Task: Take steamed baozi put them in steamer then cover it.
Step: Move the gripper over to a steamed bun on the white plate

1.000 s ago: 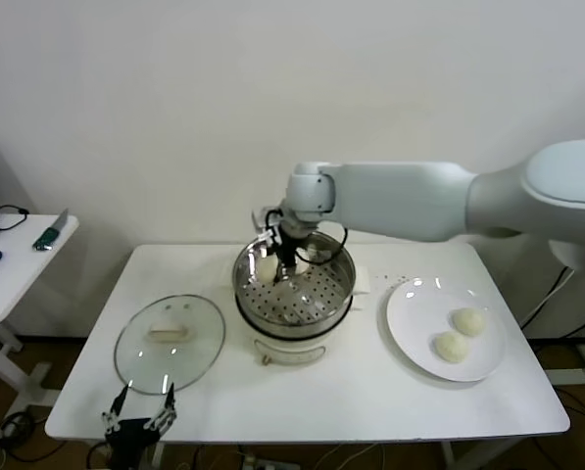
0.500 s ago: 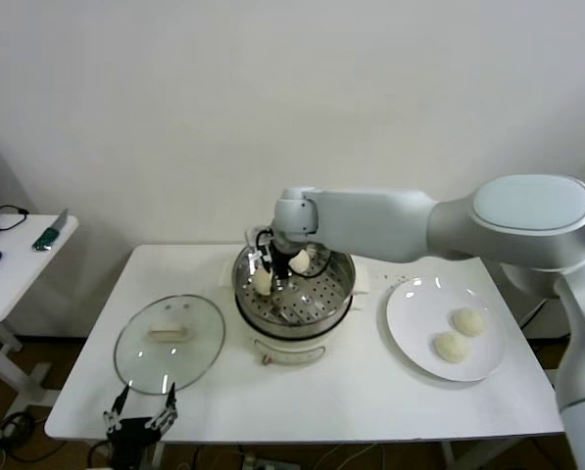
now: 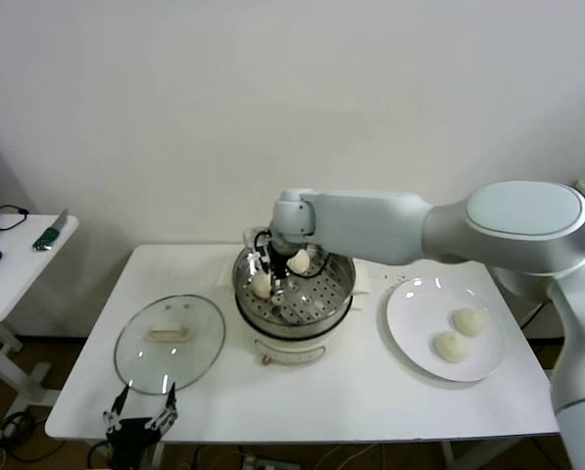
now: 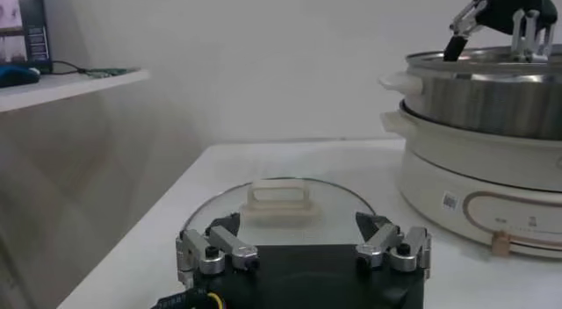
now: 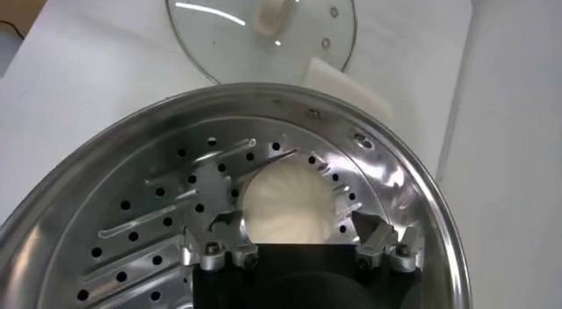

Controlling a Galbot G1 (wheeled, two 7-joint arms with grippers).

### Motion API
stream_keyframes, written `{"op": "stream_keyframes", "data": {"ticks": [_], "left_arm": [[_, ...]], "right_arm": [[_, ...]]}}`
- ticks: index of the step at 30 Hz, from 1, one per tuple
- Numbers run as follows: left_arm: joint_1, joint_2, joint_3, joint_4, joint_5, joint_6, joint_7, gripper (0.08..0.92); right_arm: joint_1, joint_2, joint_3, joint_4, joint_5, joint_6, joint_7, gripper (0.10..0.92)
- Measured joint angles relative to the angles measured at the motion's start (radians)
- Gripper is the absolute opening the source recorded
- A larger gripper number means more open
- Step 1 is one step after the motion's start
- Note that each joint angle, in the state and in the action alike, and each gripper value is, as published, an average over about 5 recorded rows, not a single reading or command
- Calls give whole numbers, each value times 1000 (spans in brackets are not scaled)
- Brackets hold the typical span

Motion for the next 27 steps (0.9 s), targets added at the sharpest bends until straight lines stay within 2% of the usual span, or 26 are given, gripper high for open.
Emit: {"op": "stream_keyframes", "data": {"ticks": [6,15,27], "left_arm": [[-2,4,-2,-8,2,6,8,823],[-8,8,-5,-7,-3,5,7,823],[-11,-1,10,-6,0,4,6,823]], "right_arm": [[82,-85,-12,61,8,34,-57,823],[249,-310,-108,193,9,100,-170,823],[302,-618,-255,305,-114,153,-218,823]]}}
